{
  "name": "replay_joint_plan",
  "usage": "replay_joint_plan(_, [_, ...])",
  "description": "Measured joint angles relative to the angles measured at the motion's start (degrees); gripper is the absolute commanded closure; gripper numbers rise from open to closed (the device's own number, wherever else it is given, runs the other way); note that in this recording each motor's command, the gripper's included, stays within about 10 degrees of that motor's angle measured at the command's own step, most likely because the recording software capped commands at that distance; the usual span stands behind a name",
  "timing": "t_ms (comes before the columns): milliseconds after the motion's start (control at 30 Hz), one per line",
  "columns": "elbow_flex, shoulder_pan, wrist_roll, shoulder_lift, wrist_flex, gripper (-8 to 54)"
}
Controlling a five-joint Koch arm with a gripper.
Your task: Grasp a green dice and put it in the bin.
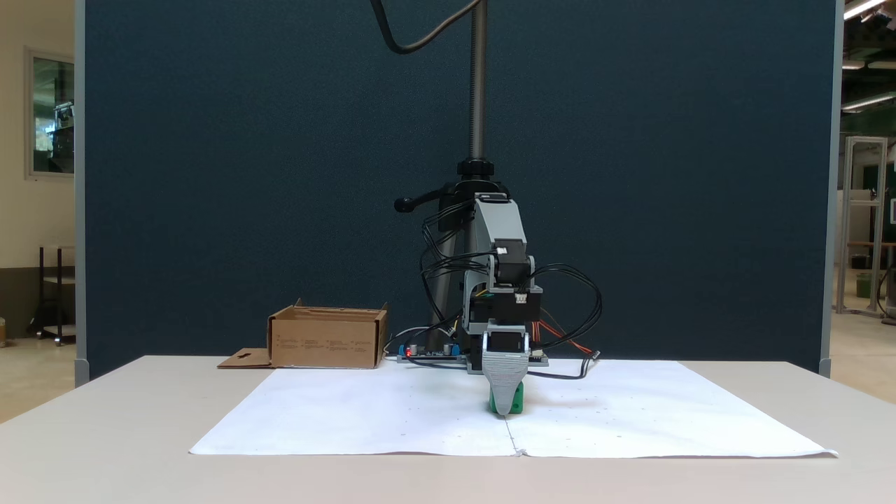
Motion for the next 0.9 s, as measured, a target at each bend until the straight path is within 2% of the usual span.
replay_joint_plan(167, [0.00, 0.00, 0.00, 0.00, -0.09, 4.3])
replay_joint_plan(233, [0.09, 0.00, 0.00, 0.09, -0.09, 6.7])
replay_joint_plan(633, [0.26, 0.00, 0.00, -0.18, -0.09, 7.5])
replay_joint_plan(733, [0.18, 0.09, -0.44, -0.79, -0.09, 13.9])
replay_joint_plan(833, [0.18, -0.09, -0.79, -0.70, -0.09, 16.2])
replay_joint_plan(900, [0.18, 0.00, -0.79, -0.70, -0.18, 22.6])
